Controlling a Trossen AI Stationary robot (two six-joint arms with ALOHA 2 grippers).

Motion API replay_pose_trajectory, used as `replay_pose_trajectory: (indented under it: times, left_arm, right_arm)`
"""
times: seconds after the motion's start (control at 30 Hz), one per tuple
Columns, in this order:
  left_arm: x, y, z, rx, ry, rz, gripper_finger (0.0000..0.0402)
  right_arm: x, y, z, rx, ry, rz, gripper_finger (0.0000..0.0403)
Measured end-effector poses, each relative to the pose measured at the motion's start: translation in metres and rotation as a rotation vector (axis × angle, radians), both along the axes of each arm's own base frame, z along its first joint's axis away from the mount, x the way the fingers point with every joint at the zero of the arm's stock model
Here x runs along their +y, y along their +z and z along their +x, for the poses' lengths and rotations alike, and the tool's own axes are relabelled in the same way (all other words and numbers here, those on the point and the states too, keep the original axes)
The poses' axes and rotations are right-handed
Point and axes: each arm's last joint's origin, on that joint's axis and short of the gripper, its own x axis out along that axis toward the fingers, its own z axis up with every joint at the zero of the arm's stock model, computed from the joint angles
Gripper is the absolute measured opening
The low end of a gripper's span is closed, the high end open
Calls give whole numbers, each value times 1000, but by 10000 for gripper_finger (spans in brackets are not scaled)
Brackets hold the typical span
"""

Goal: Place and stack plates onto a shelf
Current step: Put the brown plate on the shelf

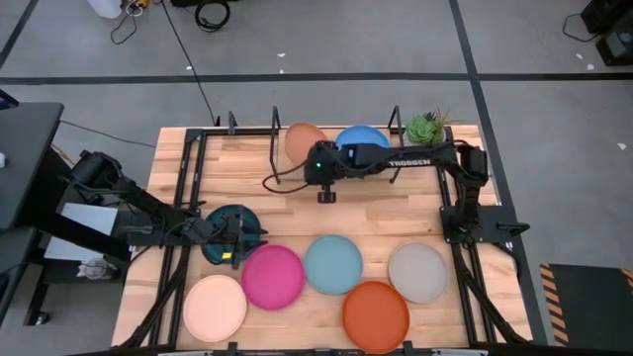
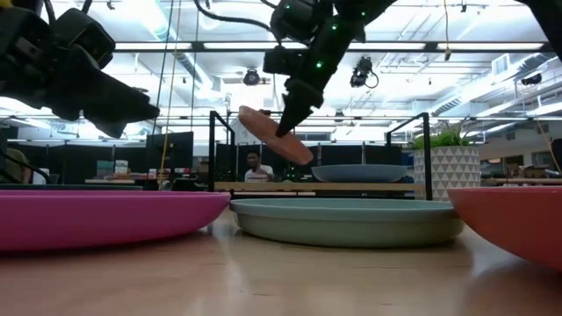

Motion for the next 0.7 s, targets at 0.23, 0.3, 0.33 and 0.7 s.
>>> replay_pose_trajectory:
  times: [0.23,0.3,0.33,0.7]
  left_arm:
    - [0,-1,0,12,4,9,142]
    - [0,-1,0,14,4,10,142]
    - [0,-2,0,15,4,11,142]
    - [0,-2,0,20,0,32,142]
  right_arm:
    - [-9,-3,20,8,19,-2,23]
    - [-13,-11,23,64,15,7,22]
    - [-16,-13,25,78,11,8,22]
    - [-27,-25,33,131,28,-24,30]
